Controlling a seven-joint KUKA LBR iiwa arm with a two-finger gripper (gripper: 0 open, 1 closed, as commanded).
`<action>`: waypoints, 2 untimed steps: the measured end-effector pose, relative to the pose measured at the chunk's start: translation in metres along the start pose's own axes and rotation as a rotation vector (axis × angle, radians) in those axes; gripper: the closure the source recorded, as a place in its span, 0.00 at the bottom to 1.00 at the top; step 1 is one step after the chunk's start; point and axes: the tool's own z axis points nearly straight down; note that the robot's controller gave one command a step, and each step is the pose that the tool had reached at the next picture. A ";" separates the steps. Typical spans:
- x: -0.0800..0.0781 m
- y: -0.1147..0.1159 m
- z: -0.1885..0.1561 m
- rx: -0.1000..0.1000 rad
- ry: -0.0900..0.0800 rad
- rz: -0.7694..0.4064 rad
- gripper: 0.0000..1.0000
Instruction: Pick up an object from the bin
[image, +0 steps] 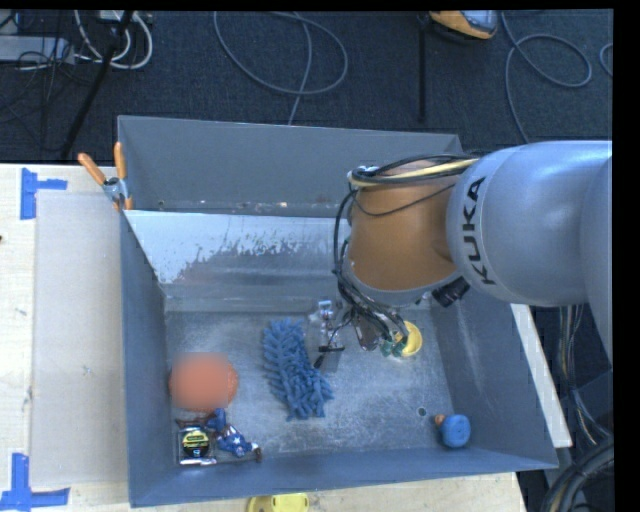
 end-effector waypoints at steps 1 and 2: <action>0.000 0.000 0.000 0.000 0.000 0.001 1.00; 0.008 -0.023 -0.004 -0.001 0.000 -0.044 1.00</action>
Offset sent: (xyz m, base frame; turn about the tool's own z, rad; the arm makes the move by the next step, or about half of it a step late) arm -0.0093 -0.0515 0.0089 -0.0780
